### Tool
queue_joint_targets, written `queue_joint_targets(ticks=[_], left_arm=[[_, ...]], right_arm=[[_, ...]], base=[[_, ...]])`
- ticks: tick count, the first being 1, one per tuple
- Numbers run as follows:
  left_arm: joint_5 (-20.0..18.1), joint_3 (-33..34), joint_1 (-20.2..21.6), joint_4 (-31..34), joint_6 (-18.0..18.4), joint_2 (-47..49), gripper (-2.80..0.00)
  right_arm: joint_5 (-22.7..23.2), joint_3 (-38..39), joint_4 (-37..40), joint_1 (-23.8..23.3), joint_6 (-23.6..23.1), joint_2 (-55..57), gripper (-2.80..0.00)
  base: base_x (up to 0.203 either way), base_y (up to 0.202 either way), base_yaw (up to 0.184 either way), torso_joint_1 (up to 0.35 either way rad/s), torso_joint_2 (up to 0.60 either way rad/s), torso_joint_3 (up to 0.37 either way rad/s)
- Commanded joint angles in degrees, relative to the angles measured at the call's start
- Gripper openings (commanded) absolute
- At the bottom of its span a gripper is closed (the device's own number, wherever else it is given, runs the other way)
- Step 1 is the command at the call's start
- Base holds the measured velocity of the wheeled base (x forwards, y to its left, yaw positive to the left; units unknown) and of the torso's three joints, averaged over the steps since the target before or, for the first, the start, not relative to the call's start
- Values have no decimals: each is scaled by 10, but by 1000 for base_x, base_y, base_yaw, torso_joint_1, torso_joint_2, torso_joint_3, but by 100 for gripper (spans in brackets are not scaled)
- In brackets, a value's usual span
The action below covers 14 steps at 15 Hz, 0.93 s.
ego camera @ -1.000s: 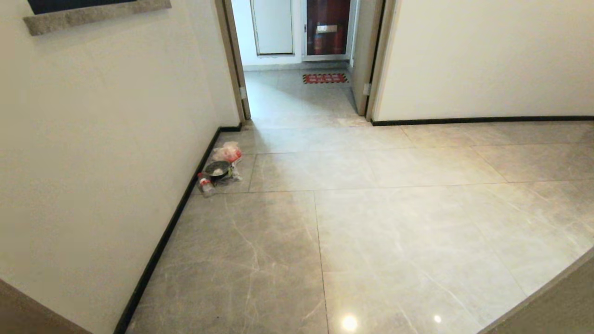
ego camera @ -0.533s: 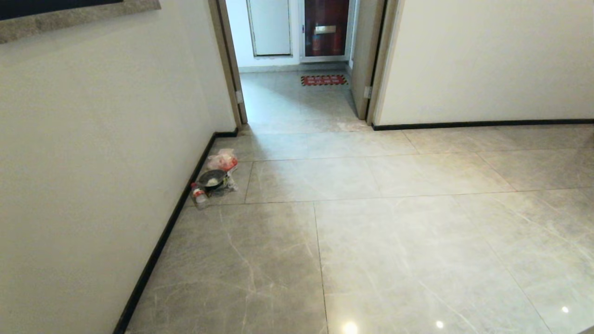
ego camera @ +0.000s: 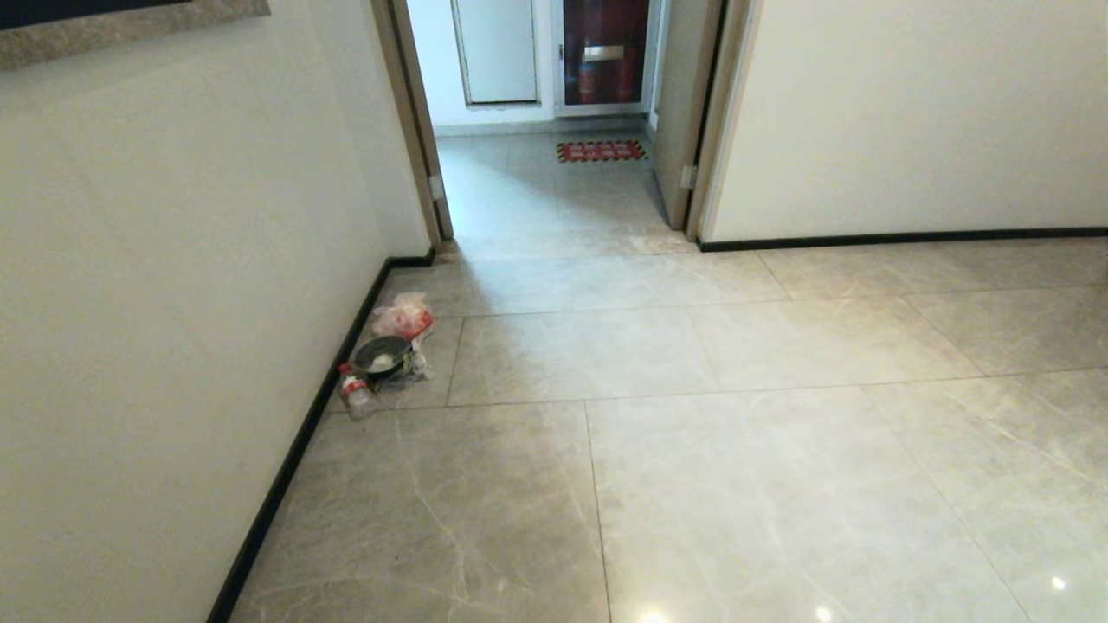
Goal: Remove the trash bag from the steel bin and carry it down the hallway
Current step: Put the trash bag at the door
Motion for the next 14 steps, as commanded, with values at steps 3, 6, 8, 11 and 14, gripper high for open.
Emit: queue_joint_targets(ticks=[3,6,8,11,14], left_arm=[[0,0,0,1,0,0,-280],[0,0,0,1,0,0,-280],[0,0,0,1,0,0,-280],[0,0,0,1,0,0,-280],[0,0,0,1,0,0,-280]], right_arm=[[0,0,0,0,0,1,-280],[0,0,0,0,0,1,-280],[0,0,0,0,0,1,-280],[0,0,0,0,0,1,-280],[0,0,0,0,0,1,-280]], base=[[186,0,-5,2,1,4],[182,0,-2,2,2,2],[185,0,-3,2,5,3],[183,0,-3,2,0,3],[182,0,-1,7,4,2]])
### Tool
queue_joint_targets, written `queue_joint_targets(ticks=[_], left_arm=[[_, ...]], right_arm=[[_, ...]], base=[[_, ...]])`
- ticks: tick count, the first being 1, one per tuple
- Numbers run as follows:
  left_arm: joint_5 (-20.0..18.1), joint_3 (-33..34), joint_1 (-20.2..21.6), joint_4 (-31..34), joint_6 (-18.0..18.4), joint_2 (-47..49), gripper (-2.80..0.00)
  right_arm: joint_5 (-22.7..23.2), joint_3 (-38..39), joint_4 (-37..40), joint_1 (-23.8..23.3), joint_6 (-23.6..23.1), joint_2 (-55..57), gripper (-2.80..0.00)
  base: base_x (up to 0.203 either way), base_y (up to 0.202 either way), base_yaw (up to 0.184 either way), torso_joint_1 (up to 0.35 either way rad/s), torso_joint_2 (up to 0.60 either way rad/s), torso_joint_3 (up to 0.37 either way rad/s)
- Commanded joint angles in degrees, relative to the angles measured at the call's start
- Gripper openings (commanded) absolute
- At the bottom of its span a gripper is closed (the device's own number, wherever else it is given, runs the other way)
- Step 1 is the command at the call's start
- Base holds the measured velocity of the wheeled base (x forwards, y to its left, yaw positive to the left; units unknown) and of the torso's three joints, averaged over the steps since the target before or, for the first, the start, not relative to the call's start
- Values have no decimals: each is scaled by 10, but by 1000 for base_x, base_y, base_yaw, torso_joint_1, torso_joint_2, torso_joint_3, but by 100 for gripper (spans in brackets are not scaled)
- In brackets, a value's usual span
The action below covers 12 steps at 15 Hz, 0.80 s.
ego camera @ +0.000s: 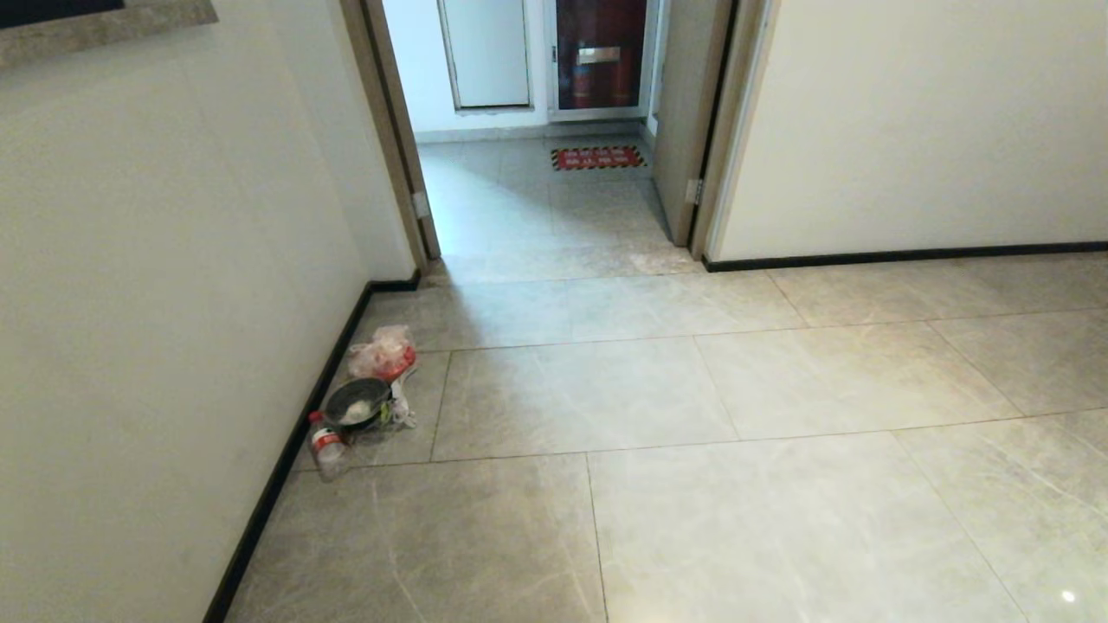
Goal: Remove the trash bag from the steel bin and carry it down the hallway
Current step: Put the trash bag at the door
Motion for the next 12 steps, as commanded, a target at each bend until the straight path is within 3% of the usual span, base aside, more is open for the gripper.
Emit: queue_joint_targets(ticks=[1,12], left_arm=[[0,0,0,0,-1,0,-280],[0,0,0,0,0,0,-280]], right_arm=[[0,0,0,0,0,1,-280],[0,1,0,0,0,1,-280]], base=[[174,0,-8,3,2,-1],[183,0,-4,2,1,2]])
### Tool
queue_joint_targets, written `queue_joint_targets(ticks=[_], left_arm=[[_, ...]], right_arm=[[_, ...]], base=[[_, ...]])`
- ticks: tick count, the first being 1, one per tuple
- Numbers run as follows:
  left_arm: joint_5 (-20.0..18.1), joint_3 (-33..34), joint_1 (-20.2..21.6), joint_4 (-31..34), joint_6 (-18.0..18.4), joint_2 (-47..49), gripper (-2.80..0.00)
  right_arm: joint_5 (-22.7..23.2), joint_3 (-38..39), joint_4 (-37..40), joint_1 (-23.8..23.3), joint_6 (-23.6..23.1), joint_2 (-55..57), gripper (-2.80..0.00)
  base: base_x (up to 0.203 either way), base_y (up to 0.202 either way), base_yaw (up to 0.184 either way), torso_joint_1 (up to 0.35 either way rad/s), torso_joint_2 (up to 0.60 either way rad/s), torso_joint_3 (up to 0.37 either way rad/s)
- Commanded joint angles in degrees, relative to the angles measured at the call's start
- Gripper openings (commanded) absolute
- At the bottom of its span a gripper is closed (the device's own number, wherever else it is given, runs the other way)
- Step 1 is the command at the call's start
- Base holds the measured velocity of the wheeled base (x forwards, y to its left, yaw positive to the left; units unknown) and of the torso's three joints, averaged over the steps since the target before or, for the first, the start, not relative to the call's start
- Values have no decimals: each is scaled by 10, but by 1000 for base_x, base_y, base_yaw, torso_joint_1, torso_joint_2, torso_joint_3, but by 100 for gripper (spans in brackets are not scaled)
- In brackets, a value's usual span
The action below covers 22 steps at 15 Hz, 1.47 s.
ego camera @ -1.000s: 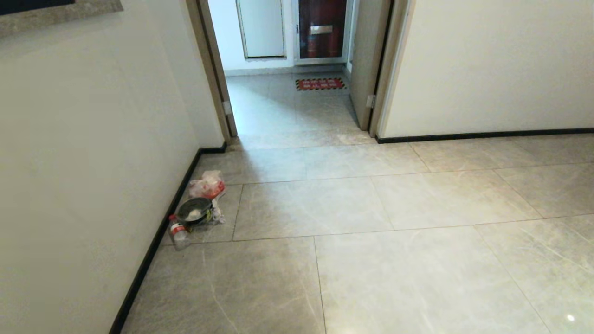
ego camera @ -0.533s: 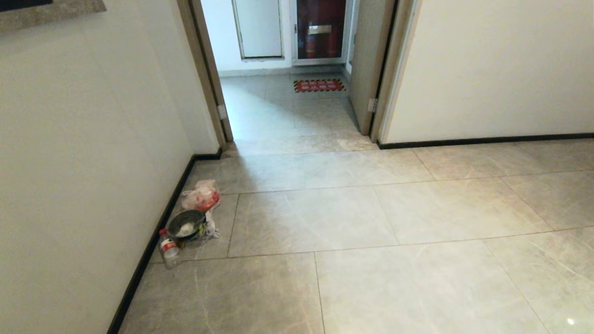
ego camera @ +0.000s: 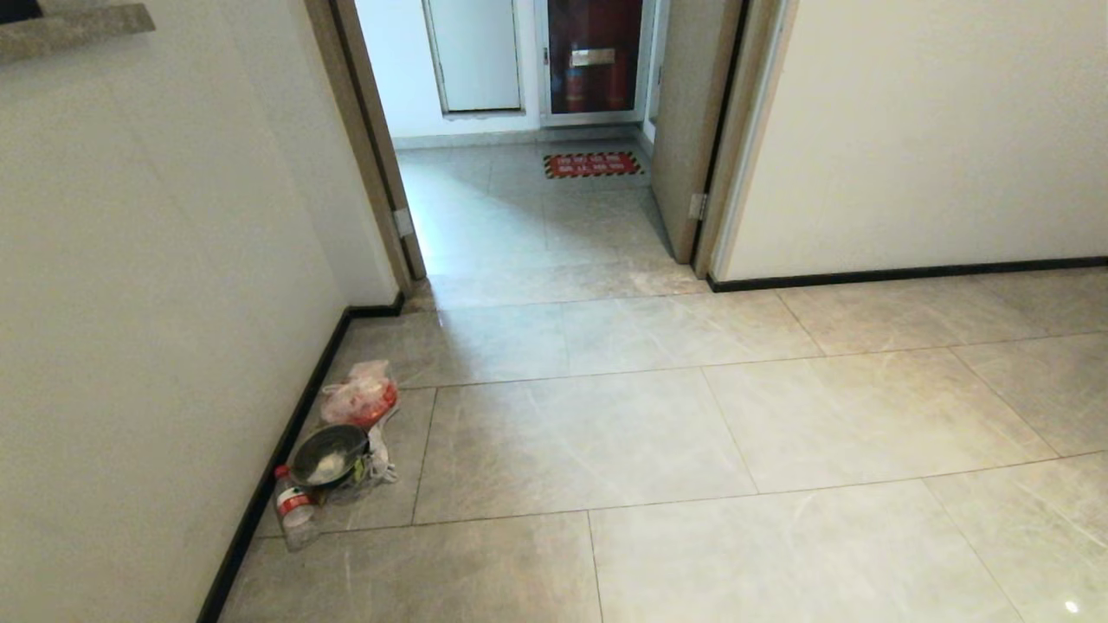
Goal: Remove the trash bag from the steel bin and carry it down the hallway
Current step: Put the trash bag at the door
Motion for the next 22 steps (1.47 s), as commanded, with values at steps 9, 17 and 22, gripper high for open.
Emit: queue_joint_targets(ticks=[9,17,22], left_arm=[[0,0,0,0,-1,0,-280],[0,0,0,0,0,0,-280],[0,0,0,0,0,0,-280]], right_arm=[[0,0,0,0,0,1,-280],[0,0,0,0,0,1,-280],[0,0,0,0,0,1,-280]], base=[[187,0,-3,2,3,1],[178,0,-1,2,0,2],[1,6,-55,1,1,2]])
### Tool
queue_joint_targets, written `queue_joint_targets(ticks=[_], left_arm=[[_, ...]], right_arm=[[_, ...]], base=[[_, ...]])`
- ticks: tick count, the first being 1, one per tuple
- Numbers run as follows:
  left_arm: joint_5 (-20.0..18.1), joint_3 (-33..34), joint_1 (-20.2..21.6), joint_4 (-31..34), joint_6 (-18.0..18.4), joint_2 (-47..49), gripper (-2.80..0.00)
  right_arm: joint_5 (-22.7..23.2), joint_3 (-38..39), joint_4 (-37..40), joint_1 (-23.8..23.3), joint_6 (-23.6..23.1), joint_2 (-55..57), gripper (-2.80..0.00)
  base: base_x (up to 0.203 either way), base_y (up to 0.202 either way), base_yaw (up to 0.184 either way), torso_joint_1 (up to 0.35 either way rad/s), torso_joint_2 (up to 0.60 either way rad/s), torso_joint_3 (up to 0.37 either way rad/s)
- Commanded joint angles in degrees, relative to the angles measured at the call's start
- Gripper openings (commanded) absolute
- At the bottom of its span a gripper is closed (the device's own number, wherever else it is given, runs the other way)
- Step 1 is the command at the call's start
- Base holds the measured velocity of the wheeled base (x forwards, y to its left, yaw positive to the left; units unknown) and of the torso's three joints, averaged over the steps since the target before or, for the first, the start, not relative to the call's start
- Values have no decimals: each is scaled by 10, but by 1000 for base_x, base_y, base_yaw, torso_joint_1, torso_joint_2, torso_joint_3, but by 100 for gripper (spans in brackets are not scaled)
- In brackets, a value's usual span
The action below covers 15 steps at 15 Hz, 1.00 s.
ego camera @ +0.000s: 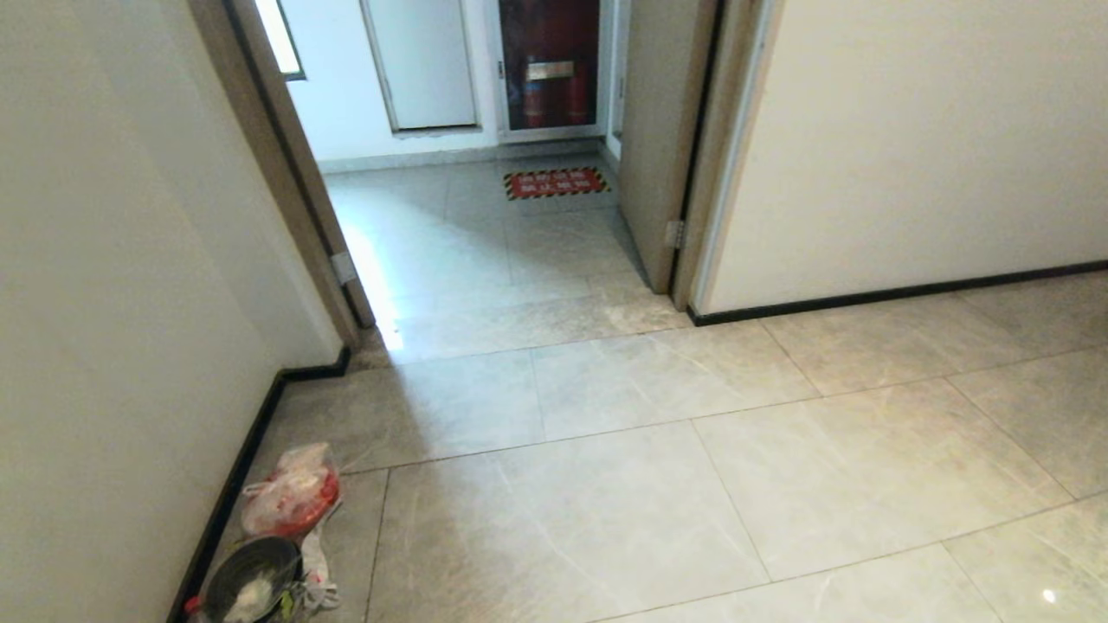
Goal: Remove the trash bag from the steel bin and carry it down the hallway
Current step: Put the trash bag at the door
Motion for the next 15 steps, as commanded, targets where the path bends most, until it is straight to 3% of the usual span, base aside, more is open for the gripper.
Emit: queue_joint_targets(ticks=[1,9,12,15], left_arm=[[-1,0,0,0,0,0,-280],[0,0,0,0,0,0,-280],[0,0,0,0,0,0,-280],[0,0,0,0,0,0,-280]], right_arm=[[0,0,0,0,0,1,-280],[0,1,0,0,-1,1,-280],[0,0,0,0,0,1,-280],[0,0,0,0,0,1,-280]], base=[[-6,15,-164,2,2,7],[-2,16,-153,2,3,2],[0,0,0,0,0,0],[2,-11,124,5,1,2]])
